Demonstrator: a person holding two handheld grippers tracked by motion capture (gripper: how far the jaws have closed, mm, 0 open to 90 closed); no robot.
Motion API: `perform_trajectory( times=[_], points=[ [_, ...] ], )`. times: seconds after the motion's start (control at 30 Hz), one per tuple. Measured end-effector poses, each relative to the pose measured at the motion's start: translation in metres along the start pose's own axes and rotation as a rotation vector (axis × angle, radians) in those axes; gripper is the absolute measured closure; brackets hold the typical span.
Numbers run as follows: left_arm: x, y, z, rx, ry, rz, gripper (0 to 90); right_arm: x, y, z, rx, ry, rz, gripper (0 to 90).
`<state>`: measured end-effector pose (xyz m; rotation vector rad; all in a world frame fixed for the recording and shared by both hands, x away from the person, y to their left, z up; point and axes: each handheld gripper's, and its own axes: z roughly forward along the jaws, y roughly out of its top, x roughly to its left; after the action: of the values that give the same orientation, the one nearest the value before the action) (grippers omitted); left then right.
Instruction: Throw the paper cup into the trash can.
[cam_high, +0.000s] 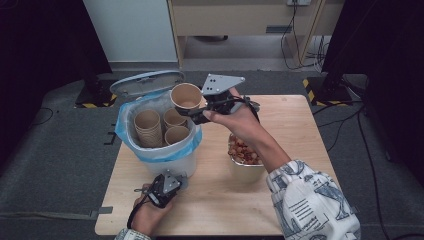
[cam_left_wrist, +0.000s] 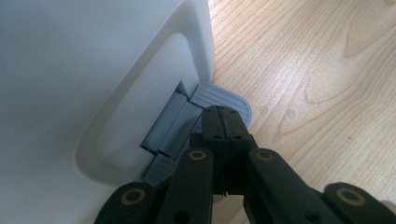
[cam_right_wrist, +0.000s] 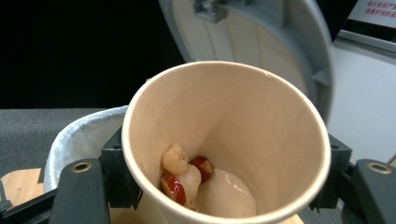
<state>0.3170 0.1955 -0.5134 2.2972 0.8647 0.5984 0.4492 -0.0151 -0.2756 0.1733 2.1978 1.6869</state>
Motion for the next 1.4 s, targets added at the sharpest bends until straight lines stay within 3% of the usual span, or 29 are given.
perform_trajectory(
  times=[0.5,1.4],
  points=[
    [0.000,0.000,0.000,0.001,0.000,0.001,89.5,0.013,-0.001,0.016,0.010,0.050,0.015,29.1],
    [0.000,0.000,0.000,0.000,-0.001,0.001,89.5,0.022,-0.007,0.030,0.046,0.099,0.033,28.3]
  ],
)
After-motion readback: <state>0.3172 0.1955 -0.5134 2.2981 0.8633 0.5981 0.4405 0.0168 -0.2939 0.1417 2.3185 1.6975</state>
